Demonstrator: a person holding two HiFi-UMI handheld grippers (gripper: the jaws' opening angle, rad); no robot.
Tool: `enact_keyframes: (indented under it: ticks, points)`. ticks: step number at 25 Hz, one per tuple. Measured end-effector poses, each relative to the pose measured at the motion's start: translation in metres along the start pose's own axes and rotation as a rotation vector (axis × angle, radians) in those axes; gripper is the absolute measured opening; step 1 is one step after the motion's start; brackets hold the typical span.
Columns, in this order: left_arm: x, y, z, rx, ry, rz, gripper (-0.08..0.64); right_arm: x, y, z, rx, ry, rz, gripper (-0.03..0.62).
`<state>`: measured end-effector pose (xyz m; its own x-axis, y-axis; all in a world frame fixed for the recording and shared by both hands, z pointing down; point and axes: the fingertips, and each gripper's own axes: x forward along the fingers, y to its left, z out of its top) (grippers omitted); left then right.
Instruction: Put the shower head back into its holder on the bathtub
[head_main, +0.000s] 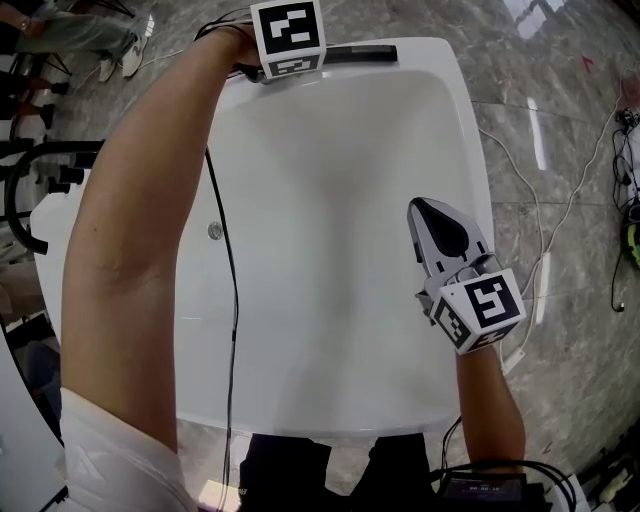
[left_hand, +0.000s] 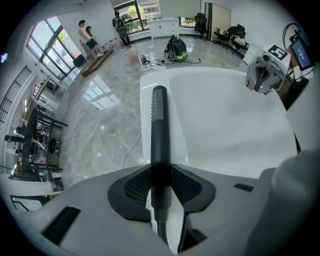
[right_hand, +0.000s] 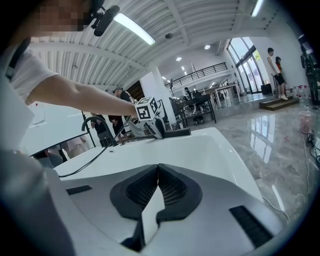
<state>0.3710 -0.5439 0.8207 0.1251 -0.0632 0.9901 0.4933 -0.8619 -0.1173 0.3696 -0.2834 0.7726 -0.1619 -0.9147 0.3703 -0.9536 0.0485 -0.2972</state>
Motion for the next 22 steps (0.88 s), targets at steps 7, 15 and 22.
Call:
enact_keyframes:
  ticks: [7, 15, 22]
  points:
    - [-0.006, -0.008, -0.007, 0.054, 0.036, 0.119, 0.127, -0.011, 0.013, 0.007, -0.015, -0.002, 0.005, 0.012]
    - [-0.073, -0.038, 0.011, 0.051, -0.188, 0.364, 0.127, -0.055, 0.035, 0.030, 0.005, 0.002, -0.016, 0.012]
    - [-0.198, -0.076, 0.009, -0.058, -0.394, 0.573, 0.127, -0.100, 0.069, 0.075, 0.006, -0.029, -0.024, 0.012]
